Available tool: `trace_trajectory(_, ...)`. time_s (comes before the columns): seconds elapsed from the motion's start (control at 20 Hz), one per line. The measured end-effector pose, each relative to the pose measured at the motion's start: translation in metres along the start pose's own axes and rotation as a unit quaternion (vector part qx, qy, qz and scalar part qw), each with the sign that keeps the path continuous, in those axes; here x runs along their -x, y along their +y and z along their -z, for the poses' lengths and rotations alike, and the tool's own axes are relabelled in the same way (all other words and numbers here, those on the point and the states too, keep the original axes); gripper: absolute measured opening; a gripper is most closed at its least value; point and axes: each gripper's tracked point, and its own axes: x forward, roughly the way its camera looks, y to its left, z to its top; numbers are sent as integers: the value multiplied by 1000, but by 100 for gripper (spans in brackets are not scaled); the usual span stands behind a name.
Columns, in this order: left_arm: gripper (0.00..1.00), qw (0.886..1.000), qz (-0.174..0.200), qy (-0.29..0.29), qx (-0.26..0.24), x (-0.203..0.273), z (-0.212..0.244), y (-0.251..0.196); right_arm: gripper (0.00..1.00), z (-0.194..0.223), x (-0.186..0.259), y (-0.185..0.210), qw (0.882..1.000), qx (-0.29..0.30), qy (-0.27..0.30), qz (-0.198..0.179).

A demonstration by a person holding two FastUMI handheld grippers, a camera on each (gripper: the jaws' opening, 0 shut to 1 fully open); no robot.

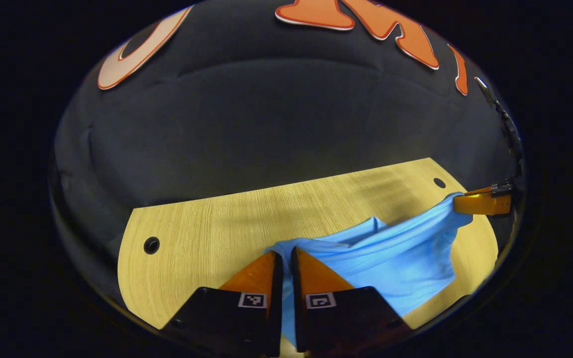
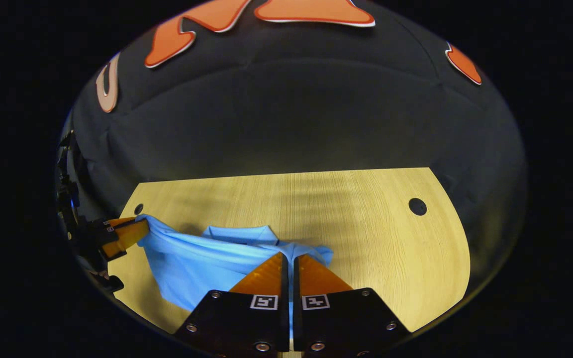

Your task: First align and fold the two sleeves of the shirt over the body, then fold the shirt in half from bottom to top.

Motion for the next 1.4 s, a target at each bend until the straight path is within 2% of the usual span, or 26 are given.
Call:
trace_trajectory(0.1, 45, 1000, -9, 1, 0, -3, -1, -1, 13, 6, 2, -9, 1000, -19, 7, 12)
trace_trajectory(0.2, 75, 1000, -12, 1, 14, 13, 0, -4, 28, 0, 8, -13, 1000, -13, -7, 14)
trace_trajectory(0.25, 90, 1000, -12, -4, 25, 24, -3, -9, 39, -4, 16, -14, 1000, -6, -15, 8)
trace_trajectory(0.3, 93, 999, -21, -12, 31, 37, -7, -8, 40, -7, 28, -13, 1000, 1, -21, -1)
trace_trajectory(0.35, 96, 999, -31, -22, 35, 50, -8, -7, 61, -9, 40, -12, 1000, 8, -27, -4)
trace_trajectory(0.4, 96, 998, -40, -31, 39, 66, -10, -6, 61, -12, 52, -11, 999, 19, -37, -8)
trace_trajectory(0.5, 96, 996, -59, -53, 46, 106, -12, -8, 82, -16, 80, -6, 997, 43, -63, -22)
trace_trajectory(0.55, 99, 994, -68, -66, 49, 126, -15, -15, 87, -19, 96, -2, 995, 56, -77, -29)
trace_trajectory(0.8, 98, 982, -107, -140, 65, 223, -16, -26, 94, -21, 184, 19, 977, 120, -170, -53)
trace_trajectory(1.0, 99, 966, -133, -211, 67, 310, -14, -40, 93, -12, 249, 28, 953, 164, -247, -58)
trace_trajectory(1.25, 98, 937, -161, -306, 57, 404, -13, -70, 95, 5, 321, 30, 931, 176, -311, -74)
trace_trajectory(1.4, 97, 912, -168, -370, 50, 455, -12, -95, 95, 17, 350, 28, 921, 178, -335, -86)
